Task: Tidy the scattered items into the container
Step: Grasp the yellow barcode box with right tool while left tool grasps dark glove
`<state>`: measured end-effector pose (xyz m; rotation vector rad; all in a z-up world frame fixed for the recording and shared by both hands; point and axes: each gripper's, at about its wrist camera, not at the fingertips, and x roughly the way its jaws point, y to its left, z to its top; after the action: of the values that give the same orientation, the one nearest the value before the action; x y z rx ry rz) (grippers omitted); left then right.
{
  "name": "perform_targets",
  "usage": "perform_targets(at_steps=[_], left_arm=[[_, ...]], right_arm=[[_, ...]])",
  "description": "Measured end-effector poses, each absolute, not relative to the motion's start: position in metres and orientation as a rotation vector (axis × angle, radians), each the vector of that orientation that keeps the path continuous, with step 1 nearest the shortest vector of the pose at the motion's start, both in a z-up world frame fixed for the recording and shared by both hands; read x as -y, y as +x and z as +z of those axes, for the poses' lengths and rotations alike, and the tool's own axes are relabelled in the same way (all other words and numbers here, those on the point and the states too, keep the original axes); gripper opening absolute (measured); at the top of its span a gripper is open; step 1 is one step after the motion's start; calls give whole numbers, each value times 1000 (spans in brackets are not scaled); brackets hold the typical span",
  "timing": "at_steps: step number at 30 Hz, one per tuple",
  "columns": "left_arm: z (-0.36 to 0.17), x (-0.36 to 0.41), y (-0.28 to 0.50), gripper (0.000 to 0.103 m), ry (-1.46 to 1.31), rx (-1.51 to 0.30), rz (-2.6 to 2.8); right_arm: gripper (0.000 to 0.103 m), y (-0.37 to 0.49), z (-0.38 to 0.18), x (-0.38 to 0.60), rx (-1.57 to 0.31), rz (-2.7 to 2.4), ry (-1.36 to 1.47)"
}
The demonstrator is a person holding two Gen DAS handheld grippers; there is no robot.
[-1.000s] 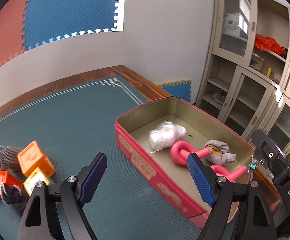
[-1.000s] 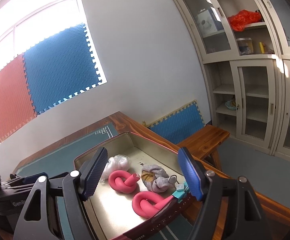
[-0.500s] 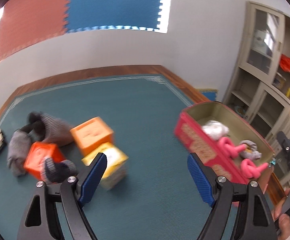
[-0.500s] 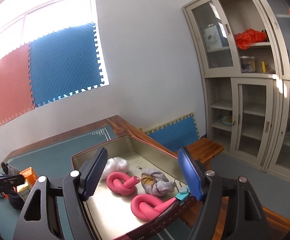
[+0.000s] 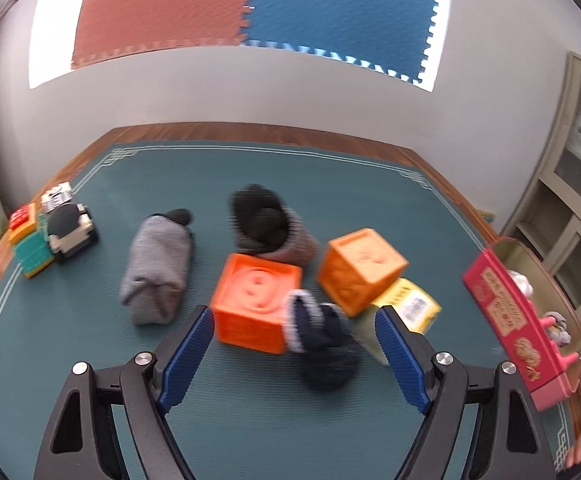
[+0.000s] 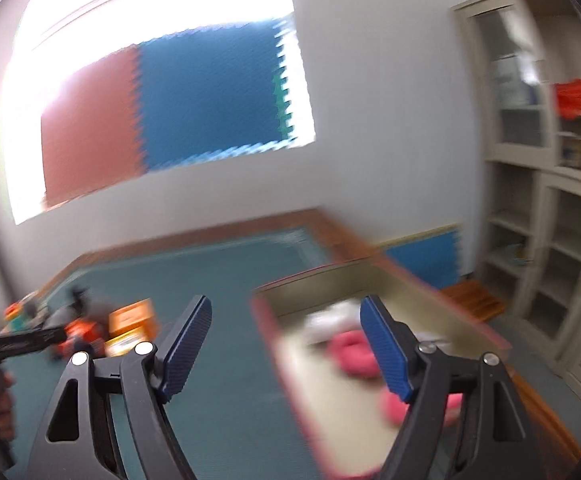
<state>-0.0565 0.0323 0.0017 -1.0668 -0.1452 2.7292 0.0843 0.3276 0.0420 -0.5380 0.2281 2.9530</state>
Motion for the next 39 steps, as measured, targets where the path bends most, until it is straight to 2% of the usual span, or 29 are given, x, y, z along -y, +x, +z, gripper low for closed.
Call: perform_targets(at_steps=[9, 24, 26, 28, 39], left_arm=[[-7, 6, -67, 84, -1100, 207, 2759], [-20, 17, -71, 84, -1144, 237, 2733], [-22, 18, -72, 84, -1151, 241, 2733], [-23, 18, -73, 84, -1162, 243, 2734], [-34, 9, -77, 84, -1192, 161, 2734]], right_arm=[[80, 22, 10, -262, -146, 3120, -954], [80, -38, -28, -210, -2, 3139, -1208], [74, -44, -34, -205, 19, 3133, -1242], [52, -48, -39, -202, 18, 3128, -1286], [51, -26, -24, -226, -88, 3127, -1166]])
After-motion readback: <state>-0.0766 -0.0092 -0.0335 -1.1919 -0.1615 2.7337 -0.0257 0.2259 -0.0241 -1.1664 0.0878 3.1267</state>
